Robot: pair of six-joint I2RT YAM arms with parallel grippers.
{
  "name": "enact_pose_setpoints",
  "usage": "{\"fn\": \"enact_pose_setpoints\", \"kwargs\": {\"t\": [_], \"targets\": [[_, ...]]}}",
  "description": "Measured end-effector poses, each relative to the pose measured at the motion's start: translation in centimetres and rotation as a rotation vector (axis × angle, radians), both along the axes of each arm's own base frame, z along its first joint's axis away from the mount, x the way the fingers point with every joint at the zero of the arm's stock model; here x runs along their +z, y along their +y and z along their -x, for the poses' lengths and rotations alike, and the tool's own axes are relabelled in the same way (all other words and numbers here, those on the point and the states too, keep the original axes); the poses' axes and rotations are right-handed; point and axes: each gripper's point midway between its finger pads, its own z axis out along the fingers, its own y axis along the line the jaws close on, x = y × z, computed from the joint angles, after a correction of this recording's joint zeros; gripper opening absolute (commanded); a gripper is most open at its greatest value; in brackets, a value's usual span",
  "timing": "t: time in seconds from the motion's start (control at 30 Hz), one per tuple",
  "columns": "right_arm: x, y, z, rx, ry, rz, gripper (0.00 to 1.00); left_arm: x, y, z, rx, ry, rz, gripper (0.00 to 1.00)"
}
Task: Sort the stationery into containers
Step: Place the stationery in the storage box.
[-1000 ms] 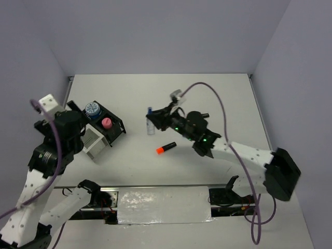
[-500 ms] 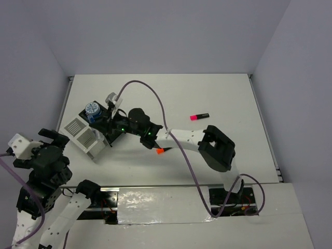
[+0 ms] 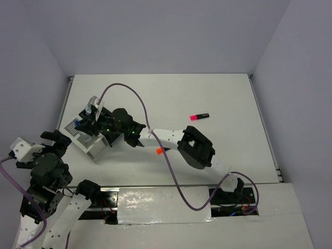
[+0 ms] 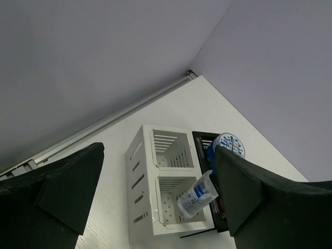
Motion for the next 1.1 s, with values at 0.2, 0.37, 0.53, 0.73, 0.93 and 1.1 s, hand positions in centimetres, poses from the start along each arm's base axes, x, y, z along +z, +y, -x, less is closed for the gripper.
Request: {"fn": "enact_pose_setpoints", "kwargs": {"t": [0.2,0.37,0.53,0.73,0.93,1.1], "targets": [[-0.5,0.5,-0.4,-0.007,-0.031,0.008,0.09,0.1,-0.8,-1.2,-0.041,0.031,-0.028,0.99],[-2.1,0.6,-0.5,-0.013,-0.015,0.033,0.14,0.4,-1.2,-1.6,-0.065,0.025,-0.040,0.99],[-4.6,0.2,-0.3,-0.012,0.019,0.071,0.23,0.5,-1.4,-1.9,-0.083,0.024,-0.049,0.99],[-6.7,-0.3,-0.1,-0.012,0.040,0.089,0.61,0.7,-1.7,-2.1,-0.101,0.015,-0.051,0.99],[-9.1,-1.0,0.4,-0.004,0.062,0.125,0.70,0.8,-1.8,-2.3,-0.107,0.019,-0.057,0.99],[-7.9,-2.3,1.0,-0.005,0.059,0.114,0.88,0.6,-1.9,-2.6,-0.111,0.038,-0.067,0.99]]}}
